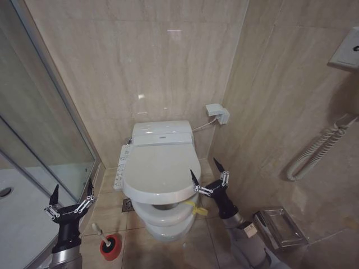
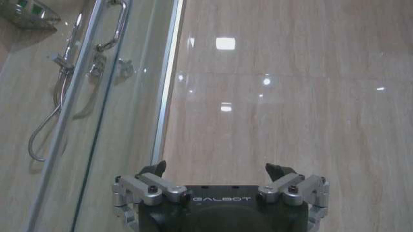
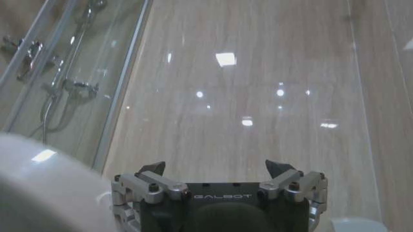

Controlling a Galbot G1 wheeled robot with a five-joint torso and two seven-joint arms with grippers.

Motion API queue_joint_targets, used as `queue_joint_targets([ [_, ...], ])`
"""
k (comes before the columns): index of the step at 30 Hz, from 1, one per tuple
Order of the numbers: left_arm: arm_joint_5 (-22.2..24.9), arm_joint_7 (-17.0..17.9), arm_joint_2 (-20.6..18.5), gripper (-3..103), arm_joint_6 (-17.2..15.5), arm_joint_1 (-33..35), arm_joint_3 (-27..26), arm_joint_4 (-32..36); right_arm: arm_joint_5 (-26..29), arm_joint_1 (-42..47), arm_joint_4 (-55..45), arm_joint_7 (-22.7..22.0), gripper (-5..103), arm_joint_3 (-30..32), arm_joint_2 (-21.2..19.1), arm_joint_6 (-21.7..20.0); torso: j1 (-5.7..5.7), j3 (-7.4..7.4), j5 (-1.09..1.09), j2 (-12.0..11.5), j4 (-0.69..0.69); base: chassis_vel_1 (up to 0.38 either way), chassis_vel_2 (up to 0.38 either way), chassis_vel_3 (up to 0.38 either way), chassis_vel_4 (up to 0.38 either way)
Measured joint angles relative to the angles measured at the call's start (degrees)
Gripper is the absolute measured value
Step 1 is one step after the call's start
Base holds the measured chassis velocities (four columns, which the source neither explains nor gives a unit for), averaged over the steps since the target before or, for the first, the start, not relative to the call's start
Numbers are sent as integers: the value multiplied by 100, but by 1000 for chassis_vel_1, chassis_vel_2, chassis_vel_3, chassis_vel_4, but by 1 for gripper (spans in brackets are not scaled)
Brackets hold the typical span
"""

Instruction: Open the toilet lid, clean the toilet bowl with a toilet brush, close the toilet lid, and flush.

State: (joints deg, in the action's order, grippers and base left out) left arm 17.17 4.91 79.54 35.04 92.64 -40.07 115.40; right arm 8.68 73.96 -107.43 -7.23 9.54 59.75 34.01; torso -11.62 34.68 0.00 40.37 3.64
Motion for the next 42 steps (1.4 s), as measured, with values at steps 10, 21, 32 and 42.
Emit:
queue_joint_targets([
  [10, -27, 1, 34, 100, -20, -101, 95, -80, -342, 218, 495, 2, 100, 16, 30, 193, -3, 1, 0, -2, 1, 12, 29, 14, 0],
  [21, -26, -1, 27, 100, -10, -135, 74, -165, -472, -176, 1290, -42, 100, -259, 433, 202, -1, 0, 1, -1, 1, 0, 0, 0, 0],
  [32, -19, -1, 12, 100, -10, -253, 36, -321, -503, -636, 2295, -54, 100, -329, 963, 213, -1, 1, 0, -1, 3, 0, 0, 0, 0],
  [42, -41, -4, 38, 100, -9, -236, 82, -353, -495, -698, 2759, -53, 100, -98, 1246, 294, -1, 1, -1, -1, 4, 0, 0, 0, 0],
])
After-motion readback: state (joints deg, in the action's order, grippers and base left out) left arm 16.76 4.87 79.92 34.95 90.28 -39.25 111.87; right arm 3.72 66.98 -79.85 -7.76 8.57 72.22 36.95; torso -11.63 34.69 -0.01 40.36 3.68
